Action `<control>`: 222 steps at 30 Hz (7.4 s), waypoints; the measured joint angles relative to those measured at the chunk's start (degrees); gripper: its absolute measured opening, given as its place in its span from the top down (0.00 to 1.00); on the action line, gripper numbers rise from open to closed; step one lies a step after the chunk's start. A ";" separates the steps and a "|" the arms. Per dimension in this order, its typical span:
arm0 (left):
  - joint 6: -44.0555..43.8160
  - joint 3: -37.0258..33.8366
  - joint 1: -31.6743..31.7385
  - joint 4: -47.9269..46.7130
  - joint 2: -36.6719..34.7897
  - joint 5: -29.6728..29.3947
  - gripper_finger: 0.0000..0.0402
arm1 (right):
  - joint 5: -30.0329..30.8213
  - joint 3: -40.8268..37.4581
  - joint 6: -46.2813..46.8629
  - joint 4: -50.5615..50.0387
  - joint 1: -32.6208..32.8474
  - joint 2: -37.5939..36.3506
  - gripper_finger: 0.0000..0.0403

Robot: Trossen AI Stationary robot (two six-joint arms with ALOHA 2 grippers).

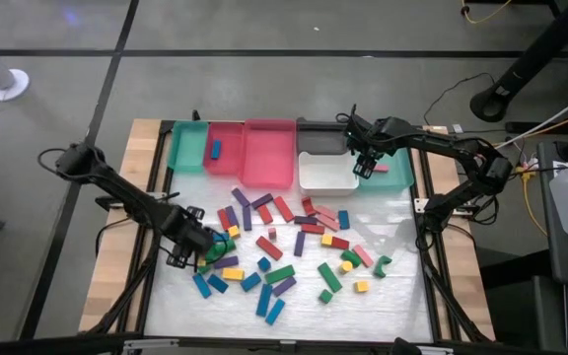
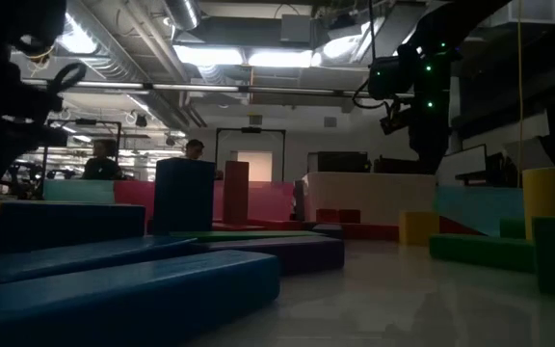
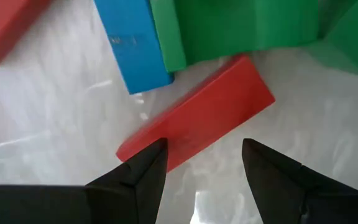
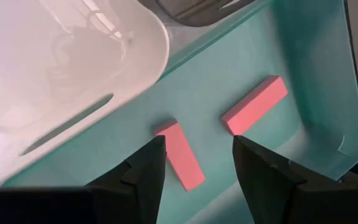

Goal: Sort blocks
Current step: Put the red block into the left green bin, then put the green block into the right pink bin

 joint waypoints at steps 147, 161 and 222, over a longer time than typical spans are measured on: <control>-55.44 0.87 46.83 6.01 -15.26 -69.49 0.65 | 0.02 6.56 6.94 -3.72 13.99 -9.99 0.53; -44.94 0.87 56.77 8.59 -15.19 -58.77 0.64 | -6.43 6.54 22.65 -4.81 39.59 -11.61 0.53; -29.77 0.87 60.18 9.74 -15.22 -42.53 0.48 | -21.34 6.43 6.00 29.17 67.93 18.81 0.53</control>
